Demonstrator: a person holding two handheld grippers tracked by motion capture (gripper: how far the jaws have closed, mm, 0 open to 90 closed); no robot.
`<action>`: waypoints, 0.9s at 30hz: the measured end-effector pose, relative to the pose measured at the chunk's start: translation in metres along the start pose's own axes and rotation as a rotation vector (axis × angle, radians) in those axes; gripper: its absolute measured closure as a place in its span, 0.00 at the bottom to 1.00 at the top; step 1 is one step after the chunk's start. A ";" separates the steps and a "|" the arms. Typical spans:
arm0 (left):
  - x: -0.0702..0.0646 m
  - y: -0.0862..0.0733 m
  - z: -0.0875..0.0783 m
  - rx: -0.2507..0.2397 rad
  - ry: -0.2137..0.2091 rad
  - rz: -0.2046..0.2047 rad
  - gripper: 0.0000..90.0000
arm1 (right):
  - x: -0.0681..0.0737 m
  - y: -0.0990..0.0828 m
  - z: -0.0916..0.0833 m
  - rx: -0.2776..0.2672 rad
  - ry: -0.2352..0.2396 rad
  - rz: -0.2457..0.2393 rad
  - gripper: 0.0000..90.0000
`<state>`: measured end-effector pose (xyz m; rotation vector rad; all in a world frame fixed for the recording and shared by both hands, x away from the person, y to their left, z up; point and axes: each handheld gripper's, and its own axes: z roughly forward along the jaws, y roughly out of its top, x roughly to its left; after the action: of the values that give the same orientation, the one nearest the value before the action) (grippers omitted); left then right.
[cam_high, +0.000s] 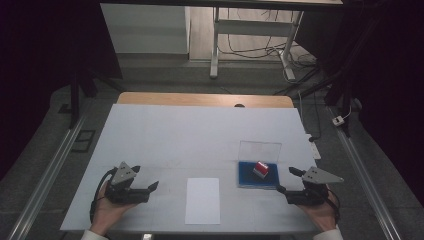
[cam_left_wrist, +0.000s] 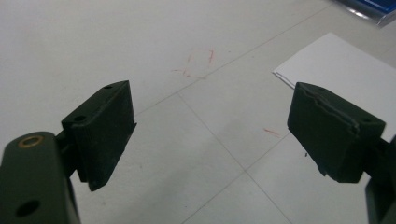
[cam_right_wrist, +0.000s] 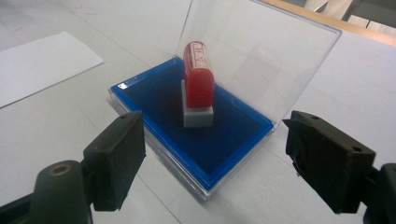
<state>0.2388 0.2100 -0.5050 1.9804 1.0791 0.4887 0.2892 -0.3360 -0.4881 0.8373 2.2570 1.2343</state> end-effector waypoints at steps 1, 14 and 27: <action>0.000 0.000 -0.001 -0.002 -0.003 -0.003 0.17 | 0.000 0.000 0.000 -0.004 0.005 0.004 0.23; 0.006 -0.001 -0.004 -0.004 -0.027 -0.034 0.17 | 0.001 0.000 0.004 0.021 0.013 -0.001 0.25; 0.006 -0.004 -0.006 0.007 -0.028 -0.035 0.17 | 0.002 0.003 0.005 0.032 0.003 -0.006 0.25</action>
<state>0.2358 0.2191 -0.5049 1.9656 1.0976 0.4375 0.2917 -0.3300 -0.4883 0.8399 2.2855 1.2003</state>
